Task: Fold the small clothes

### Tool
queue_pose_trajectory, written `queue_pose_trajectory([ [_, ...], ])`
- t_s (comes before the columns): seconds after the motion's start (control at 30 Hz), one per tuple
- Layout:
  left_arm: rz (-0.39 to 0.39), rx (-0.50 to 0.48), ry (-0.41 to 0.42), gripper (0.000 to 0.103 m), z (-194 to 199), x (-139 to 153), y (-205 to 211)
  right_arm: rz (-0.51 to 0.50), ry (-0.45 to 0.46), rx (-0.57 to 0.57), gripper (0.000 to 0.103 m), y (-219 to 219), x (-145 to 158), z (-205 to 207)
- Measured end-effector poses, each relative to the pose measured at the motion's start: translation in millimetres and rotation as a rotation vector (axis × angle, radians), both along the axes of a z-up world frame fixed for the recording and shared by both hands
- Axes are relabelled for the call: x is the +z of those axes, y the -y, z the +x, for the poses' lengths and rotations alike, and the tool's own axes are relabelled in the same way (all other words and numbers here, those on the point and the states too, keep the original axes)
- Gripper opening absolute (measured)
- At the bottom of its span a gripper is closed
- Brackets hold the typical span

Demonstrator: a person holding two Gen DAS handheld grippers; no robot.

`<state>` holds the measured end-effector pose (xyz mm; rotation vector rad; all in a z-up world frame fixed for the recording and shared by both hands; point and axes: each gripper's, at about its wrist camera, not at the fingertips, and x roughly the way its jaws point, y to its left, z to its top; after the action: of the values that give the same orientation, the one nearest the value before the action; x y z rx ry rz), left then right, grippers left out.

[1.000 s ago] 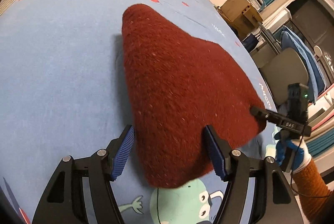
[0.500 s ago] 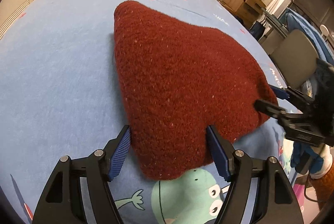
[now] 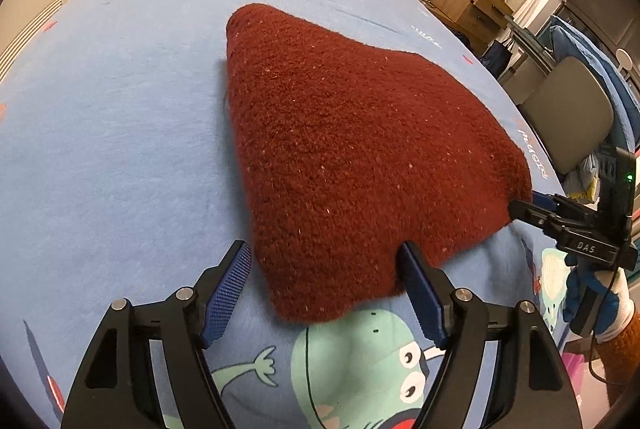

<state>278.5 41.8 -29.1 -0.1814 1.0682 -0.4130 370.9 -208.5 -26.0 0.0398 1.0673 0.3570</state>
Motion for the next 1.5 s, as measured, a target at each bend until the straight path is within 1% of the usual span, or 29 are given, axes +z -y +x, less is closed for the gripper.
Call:
queue_pose_trajectory([
  [0.2,0.030,0.013,0.029,0.071,-16.3,16.3,3.3,0.005,0.037,0.004,0.066,0.1,26.1,-21.7],
  [0.37,0.090,0.054,0.075,0.071,-40.9,33.2,5.4,0.032,0.065,0.006,0.067,-10.8,43.7,-43.2],
  [0.5,0.135,0.119,0.126,0.077,-69.4,49.7,2.3,0.043,0.088,0.007,0.067,-18.5,58.6,-75.3],
  [0.7,0.155,0.183,0.195,0.080,-118.6,68.7,0.7,0.050,0.126,-0.002,0.067,-34.7,84.1,-128.0],
  [0.8,0.162,0.198,0.219,0.083,-141.4,77.4,0.4,0.068,0.138,-0.001,0.068,-40.0,93.5,-149.0],
  [1.0,0.167,0.222,0.269,0.097,-182.3,94.5,-2.1,0.083,0.170,-0.001,0.068,-50.1,113.1,-190.4],
  [1.17,0.182,0.240,0.304,0.100,-212.2,101.8,-2.9,0.080,0.204,-0.016,0.068,-54.0,127.9,-223.5],
  [1.2,0.189,0.246,0.311,0.101,-218.8,102.9,-2.5,0.073,0.213,-0.019,0.069,-55.0,130.4,-228.9],
  [1.33,0.196,0.261,0.329,0.102,-238.0,102.8,-1.7,0.047,0.255,-0.031,0.079,-59.8,142.7,-252.3],
  [1.5,0.194,0.260,0.343,0.102,-254.1,103.4,0.0,0.005,0.305,-0.034,0.084,-68.2,154.2,-275.5],
])
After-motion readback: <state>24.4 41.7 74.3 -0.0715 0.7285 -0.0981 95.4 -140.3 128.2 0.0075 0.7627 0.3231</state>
